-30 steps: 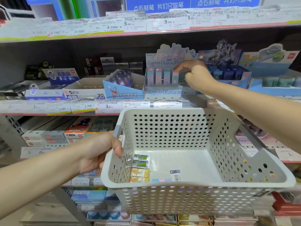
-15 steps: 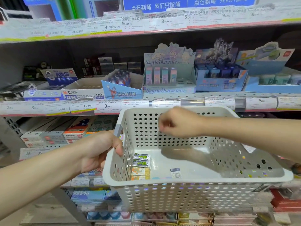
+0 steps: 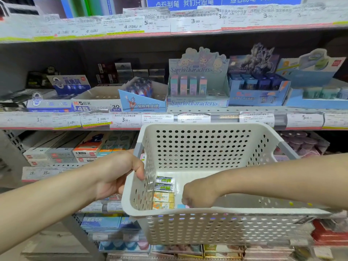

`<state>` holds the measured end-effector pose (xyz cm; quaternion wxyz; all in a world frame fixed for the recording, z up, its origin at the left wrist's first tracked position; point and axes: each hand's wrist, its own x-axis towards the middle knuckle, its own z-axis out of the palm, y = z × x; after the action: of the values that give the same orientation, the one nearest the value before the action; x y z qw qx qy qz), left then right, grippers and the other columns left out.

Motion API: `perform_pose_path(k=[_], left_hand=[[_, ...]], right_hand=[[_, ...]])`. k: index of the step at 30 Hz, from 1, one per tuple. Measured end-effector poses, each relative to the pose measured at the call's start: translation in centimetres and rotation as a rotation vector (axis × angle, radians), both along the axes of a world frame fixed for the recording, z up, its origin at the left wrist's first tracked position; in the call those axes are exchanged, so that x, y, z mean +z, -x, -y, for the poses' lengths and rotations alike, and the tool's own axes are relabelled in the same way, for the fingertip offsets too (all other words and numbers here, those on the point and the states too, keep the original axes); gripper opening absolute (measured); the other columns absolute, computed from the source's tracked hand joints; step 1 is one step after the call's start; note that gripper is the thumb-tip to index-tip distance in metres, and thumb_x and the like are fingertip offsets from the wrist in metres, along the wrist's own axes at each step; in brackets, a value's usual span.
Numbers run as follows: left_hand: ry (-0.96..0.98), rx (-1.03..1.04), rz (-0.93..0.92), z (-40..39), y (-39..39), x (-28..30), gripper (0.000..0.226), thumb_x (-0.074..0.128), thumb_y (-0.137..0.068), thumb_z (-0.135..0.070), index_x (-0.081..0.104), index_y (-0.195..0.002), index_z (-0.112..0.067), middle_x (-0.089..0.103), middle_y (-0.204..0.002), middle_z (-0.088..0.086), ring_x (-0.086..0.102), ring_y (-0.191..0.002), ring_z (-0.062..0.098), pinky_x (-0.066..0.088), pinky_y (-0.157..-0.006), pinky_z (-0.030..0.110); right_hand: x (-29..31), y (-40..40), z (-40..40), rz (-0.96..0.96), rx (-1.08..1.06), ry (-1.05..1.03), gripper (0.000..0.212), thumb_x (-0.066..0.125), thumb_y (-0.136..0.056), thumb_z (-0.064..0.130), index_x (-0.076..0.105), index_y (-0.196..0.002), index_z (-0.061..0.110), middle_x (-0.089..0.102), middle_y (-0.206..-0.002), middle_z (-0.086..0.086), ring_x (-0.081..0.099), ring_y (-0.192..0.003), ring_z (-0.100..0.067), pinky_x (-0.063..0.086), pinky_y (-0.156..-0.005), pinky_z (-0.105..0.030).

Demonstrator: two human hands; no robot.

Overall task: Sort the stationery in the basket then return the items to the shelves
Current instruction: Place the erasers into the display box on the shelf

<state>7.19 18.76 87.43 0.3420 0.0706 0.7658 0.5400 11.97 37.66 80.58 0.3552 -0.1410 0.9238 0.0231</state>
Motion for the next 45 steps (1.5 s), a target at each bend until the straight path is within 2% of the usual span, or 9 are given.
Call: perform_pose_path(k=[4,9,13,17,24,28,33,38,45], left_hand=[[0.000,0.006,-0.004,0.0,0.0,-0.2,0.077,0.054,-0.040,0.001,0.059,-0.116,0.000,0.059,-0.090,0.023,0.054,-0.083,0.037,0.033,-0.077,0.045],[-0.012,-0.006,0.006,0.1,0.0,-0.3,0.082,0.059,-0.025,-0.001,0.064,-0.107,-0.004,0.060,-0.088,0.023,0.054,-0.083,0.037,0.031,-0.083,0.045],[-0.019,-0.039,-0.002,0.2,0.1,-0.4,0.071,0.055,-0.035,0.002,0.065,-0.105,-0.006,0.060,-0.087,0.023,0.053,-0.082,0.037,0.034,-0.077,0.043],[-0.027,-0.039,-0.006,0.0,0.2,-0.3,0.064,0.054,-0.038,0.001,0.066,-0.100,-0.009,0.057,-0.086,0.022,0.050,-0.081,0.036,0.030,-0.071,0.041],[-0.015,-0.042,-0.013,-0.2,0.2,0.1,0.083,0.060,-0.019,-0.006,0.066,-0.101,-0.005,0.060,-0.085,0.024,0.052,-0.082,0.039,0.033,-0.078,0.044],[-0.023,-0.034,0.003,-0.2,0.1,0.2,0.063,0.058,-0.028,-0.002,0.066,-0.090,-0.010,0.058,-0.081,0.024,0.047,-0.083,0.038,0.027,-0.076,0.043],[-0.031,-0.031,0.021,-0.2,0.3,0.0,0.073,0.062,-0.020,-0.006,0.066,-0.092,-0.010,0.054,-0.087,0.024,0.047,-0.083,0.040,0.028,-0.082,0.046],[0.001,-0.070,-0.036,-0.9,0.1,0.2,0.067,0.054,-0.043,-0.002,0.059,-0.109,0.004,0.062,-0.083,0.021,0.059,-0.073,0.031,0.051,-0.067,0.035],[0.056,-0.022,-0.021,-0.6,0.3,0.3,0.074,0.057,-0.041,0.000,0.061,-0.115,0.002,0.061,-0.095,0.027,0.056,-0.085,0.038,0.044,-0.087,0.049]], right_hand=[[0.2,-0.2,-0.1,-0.006,-0.062,0.060,0.032,0.042,-0.091,-0.001,0.055,-0.116,-0.016,0.057,-0.116,-0.031,0.034,-0.079,-0.019,0.022,-0.048,-0.022],[0.9,-0.2,-0.7,-0.107,-0.161,0.232,0.022,0.060,-0.085,0.008,0.064,-0.106,0.000,0.053,-0.070,0.002,0.049,-0.077,-0.019,0.042,-0.065,-0.027],[1.3,-0.4,-0.6,-0.058,-0.250,0.333,0.020,0.067,-0.081,0.006,0.064,-0.100,0.005,0.060,-0.082,-0.005,0.053,-0.065,-0.016,0.043,-0.060,-0.023],[3.2,-0.2,-1.3,-0.042,-0.368,0.490,0.022,0.064,-0.085,0.001,0.050,-0.078,0.016,0.055,-0.066,-0.001,0.054,-0.046,-0.002,0.040,-0.042,-0.009],[11.7,0.0,-5.9,-0.395,-0.444,0.835,0.014,0.053,-0.092,0.003,0.054,-0.090,0.017,0.060,-0.093,-0.015,0.060,-0.071,-0.015,0.054,-0.075,-0.030],[15.1,1.0,-9.5,-0.812,-0.495,0.848,0.016,0.053,-0.092,0.002,0.059,-0.104,0.010,0.060,-0.085,-0.007,0.057,-0.069,-0.012,0.053,-0.070,-0.026],[16.4,5.2,-13.7,-1.296,-0.603,0.767,0.023,0.048,-0.090,0.002,0.061,-0.109,0.006,0.055,-0.080,-0.009,0.053,-0.071,-0.019,0.050,-0.073,-0.030],[17.3,8.5,-14.0,-1.345,-0.619,0.409,0.027,0.046,-0.092,0.009,0.062,-0.114,0.007,0.055,-0.091,-0.005,0.060,-0.092,-0.027,0.050,-0.090,-0.041],[16.5,8.9,-13.7,-1.313,-0.580,0.400,0.025,0.048,-0.091,0.005,0.063,-0.110,0.006,0.065,-0.114,-0.013,0.060,-0.106,-0.031,0.049,-0.090,-0.046]])
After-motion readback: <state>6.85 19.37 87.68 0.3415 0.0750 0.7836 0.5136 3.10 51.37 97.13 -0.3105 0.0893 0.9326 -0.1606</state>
